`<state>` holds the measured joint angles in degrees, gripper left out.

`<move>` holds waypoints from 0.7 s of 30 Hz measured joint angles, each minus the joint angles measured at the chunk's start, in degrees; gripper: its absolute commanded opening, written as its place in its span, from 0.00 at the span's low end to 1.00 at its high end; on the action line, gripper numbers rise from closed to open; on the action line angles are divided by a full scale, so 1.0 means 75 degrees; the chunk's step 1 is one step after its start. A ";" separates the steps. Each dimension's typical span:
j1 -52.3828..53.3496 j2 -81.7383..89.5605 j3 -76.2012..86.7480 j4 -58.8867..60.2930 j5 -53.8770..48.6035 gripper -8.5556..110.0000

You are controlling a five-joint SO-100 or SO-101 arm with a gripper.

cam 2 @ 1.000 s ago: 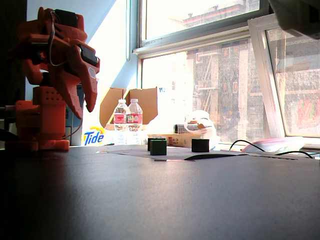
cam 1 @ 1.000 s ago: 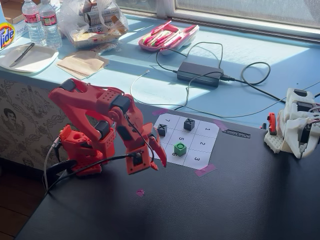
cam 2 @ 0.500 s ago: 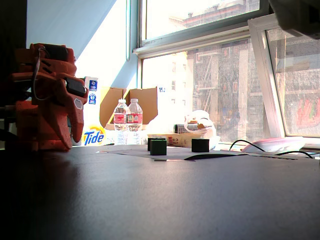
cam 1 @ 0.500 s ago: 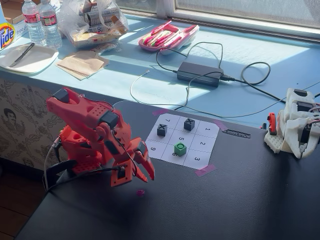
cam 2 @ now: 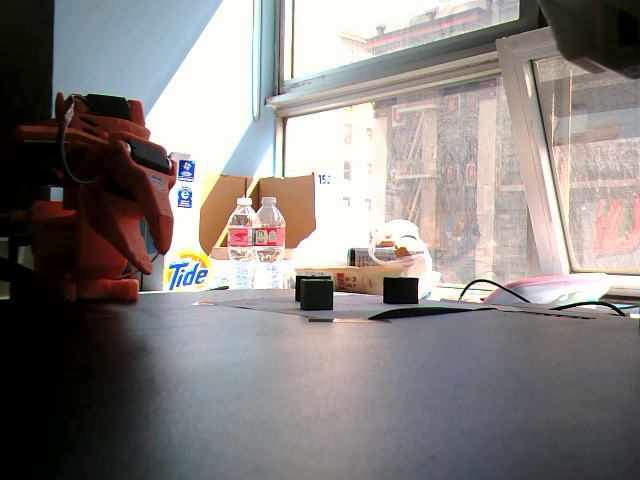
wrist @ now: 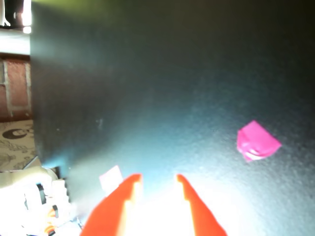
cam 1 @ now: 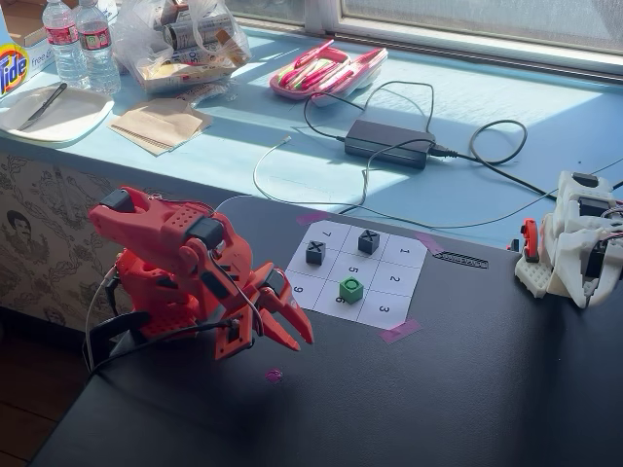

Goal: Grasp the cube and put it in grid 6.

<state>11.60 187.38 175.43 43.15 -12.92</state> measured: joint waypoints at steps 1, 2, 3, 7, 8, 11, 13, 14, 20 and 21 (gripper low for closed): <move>-0.0012 0.0082 0.0000 0.0117 0.0000 0.16; 0.0000 0.0129 0.0000 0.0187 0.0000 0.16; 0.0012 0.0152 0.0000 0.0234 0.0000 0.16; 0.0012 0.0164 0.0000 0.0305 0.0000 0.16; 0.0012 0.0164 0.0000 0.0305 0.0000 0.16; 0.0012 0.0164 0.0000 0.0305 0.0000 0.16; 0.0012 0.0164 0.0000 0.0305 0.0000 0.16; 0.0012 0.0164 0.0000 0.0305 0.0000 0.16; 0.0012 0.0164 0.0000 0.0305 -0.0023 0.16; 0.0012 0.0164 0.0000 0.0305 -0.0023 0.16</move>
<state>11.69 188.61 175.43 45.44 -13.10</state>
